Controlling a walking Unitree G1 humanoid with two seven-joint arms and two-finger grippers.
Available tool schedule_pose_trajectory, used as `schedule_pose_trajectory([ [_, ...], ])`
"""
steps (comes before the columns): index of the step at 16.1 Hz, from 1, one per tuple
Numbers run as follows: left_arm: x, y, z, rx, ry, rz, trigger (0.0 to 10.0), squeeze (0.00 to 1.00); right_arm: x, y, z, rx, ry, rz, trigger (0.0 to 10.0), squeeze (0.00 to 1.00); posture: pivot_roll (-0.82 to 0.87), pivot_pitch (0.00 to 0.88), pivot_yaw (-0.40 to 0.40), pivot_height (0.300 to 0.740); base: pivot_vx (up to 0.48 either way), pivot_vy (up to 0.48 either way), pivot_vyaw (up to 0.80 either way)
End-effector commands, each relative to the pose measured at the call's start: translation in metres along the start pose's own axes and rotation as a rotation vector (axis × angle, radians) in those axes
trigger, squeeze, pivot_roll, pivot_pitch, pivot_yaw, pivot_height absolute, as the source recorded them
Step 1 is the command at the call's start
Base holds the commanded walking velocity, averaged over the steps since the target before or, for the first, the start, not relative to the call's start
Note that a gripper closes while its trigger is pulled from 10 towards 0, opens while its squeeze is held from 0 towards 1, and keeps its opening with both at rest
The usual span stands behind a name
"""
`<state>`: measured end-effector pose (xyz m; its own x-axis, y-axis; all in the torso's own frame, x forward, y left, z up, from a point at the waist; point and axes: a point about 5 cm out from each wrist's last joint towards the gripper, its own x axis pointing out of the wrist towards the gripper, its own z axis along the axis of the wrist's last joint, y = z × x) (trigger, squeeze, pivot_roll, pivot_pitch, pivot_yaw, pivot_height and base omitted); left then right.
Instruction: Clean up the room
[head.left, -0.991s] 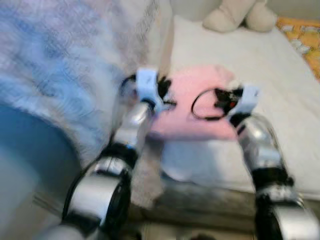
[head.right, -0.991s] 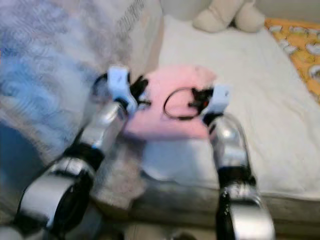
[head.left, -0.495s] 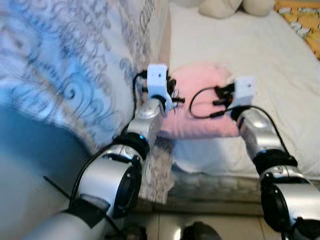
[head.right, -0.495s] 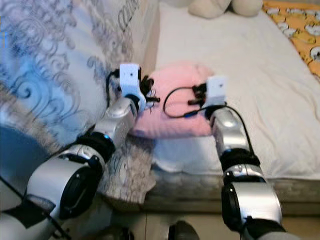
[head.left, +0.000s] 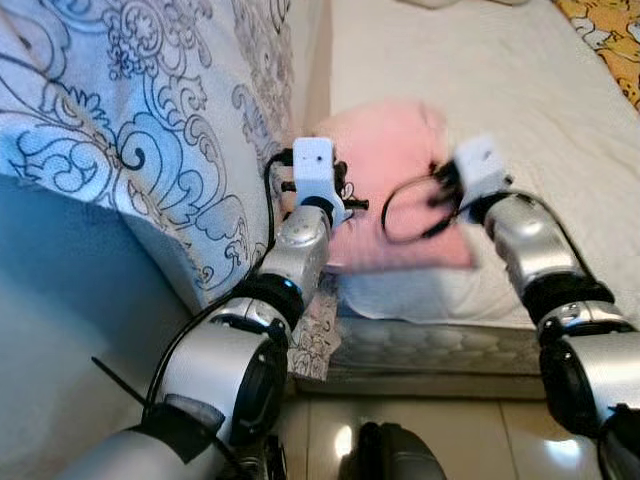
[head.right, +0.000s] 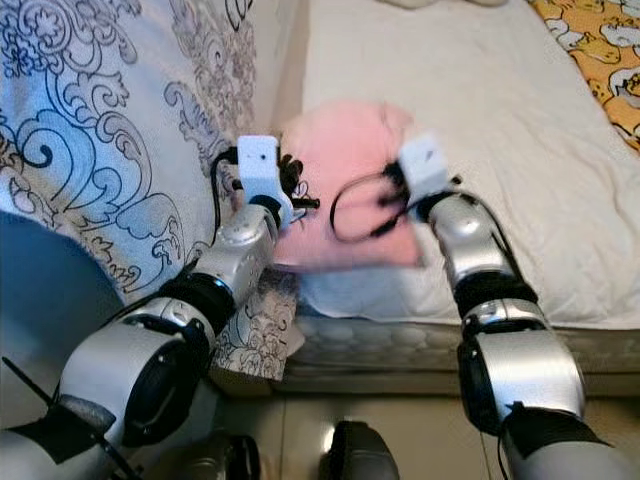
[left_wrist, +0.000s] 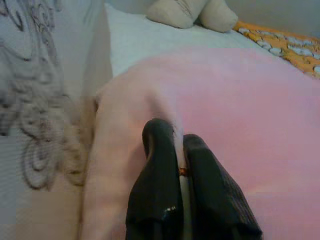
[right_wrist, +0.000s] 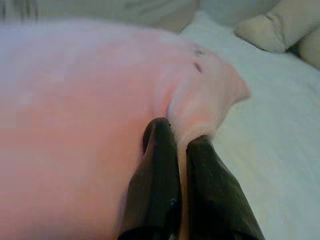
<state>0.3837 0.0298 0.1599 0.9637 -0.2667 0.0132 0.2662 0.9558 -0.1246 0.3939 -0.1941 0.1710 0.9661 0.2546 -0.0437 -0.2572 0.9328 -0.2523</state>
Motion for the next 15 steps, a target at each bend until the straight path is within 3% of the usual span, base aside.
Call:
schedule_pose_trajectory([
  [1, -0.012, -0.028, -0.022, -0.049, 0.016, -0.047, 10.0, 0.00, -0.004, -0.009, 0.004, 0.089, -0.054, -0.062, 10.0, 0.00, -0.08, 0.205, -0.004, 0.718, 0.000, 0.000, 0.00],
  [2, -0.014, -0.024, -0.015, -0.033, -0.059, -0.071, 10.0, 0.00, -0.010, -0.011, 0.002, 0.162, -0.109, -0.122, 10.0, 0.00, -0.07, 0.187, -0.001, 0.718, 0.000, 0.000, 0.00],
  [4, -0.025, -0.009, -0.001, -0.022, -0.189, -0.083, 10.0, 0.00, -0.029, -0.007, 0.003, 0.194, -0.214, -0.196, 10.0, 0.00, -0.07, 0.126, 0.002, 0.718, 0.000, 0.000, 0.00],
  [6, -0.031, -0.003, 0.006, -0.030, -0.233, -0.057, 10.0, 0.00, -0.039, -0.014, -0.005, 0.208, -0.214, -0.239, 10.0, 0.00, -0.08, 0.094, 0.013, 0.718, 0.000, 0.000, 0.00],
  [8, -0.025, -0.003, 0.008, -0.014, -0.224, -0.045, 10.0, 0.00, -0.037, -0.021, -0.008, 0.228, -0.189, -0.251, 10.0, 0.00, -0.08, 0.097, 0.011, 0.718, 0.000, -0.469, 0.00],
  [12, -0.019, 0.002, 0.007, -0.012, -0.151, -0.014, 10.0, 0.00, -0.033, -0.020, 0.001, 0.211, -0.173, -0.244, 10.0, 0.00, -0.08, 0.089, 0.023, 0.718, 0.000, -0.458, 0.26],
  [15, -0.014, 0.002, 0.010, 0.005, -0.142, -0.007, 10.0, 0.00, -0.028, -0.022, 0.000, 0.193, -0.136, -0.229, 10.0, 0.00, -0.08, 0.082, 0.029, 0.727, 0.091, -0.109, 0.47],
])
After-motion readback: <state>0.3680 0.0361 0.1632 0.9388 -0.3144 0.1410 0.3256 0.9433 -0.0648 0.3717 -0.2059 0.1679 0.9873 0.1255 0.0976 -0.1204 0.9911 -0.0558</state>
